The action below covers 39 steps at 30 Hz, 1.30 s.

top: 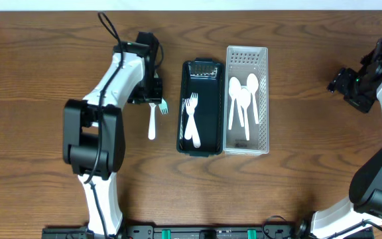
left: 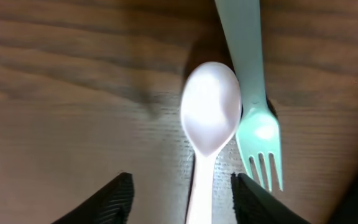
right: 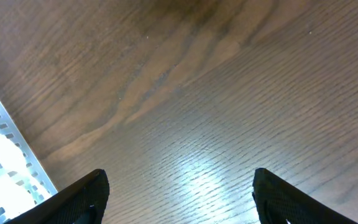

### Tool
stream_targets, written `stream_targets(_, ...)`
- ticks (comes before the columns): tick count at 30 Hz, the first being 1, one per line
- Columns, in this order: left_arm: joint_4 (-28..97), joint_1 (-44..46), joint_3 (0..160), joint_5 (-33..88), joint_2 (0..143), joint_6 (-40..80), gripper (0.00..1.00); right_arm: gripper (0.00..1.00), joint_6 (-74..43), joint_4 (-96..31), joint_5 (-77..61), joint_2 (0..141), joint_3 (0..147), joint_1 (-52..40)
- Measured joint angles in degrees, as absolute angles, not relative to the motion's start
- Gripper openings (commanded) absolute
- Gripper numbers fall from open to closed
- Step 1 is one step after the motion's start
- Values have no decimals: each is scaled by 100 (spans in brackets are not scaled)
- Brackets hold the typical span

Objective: Pack container
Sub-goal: 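Lower the left gripper onto the white spoon beside the blue fork, then carry the white spoon into the black tray and release it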

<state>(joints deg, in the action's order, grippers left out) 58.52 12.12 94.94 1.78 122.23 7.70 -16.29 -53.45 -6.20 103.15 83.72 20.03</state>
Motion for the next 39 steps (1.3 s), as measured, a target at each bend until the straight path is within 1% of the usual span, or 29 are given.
stream_targets(8,5854,1225,9494,268,12357,703,54,77,-1629,-5363,-620,10315,8372,2003)
stream_targets(10,5878,1227,9494,283,12385,703,50,77,-1629,-5363,-617,10315,8372,2003)
stream_targets(21,5957,1227,9430,526,12505,659,48,76,-1627,-5374,-617,10315,8372,2003)
stream_targets(24,5957,1227,9430,563,12512,657,41,76,-1629,-5376,-617,10315,8372,2003)
stream_targets(25,5955,1227,9430,563,12516,644,41,76,-1629,-5374,-617,10315,8372,2003)
stream_targets(29,5940,1227,9430,563,12521,617,41,75,-1629,-5398,-617,10315,8372,2003)
stream_targets(39,5789,1227,9146,563,12527,617,41,75,-1629,-5419,-617,10315,8372,2003)
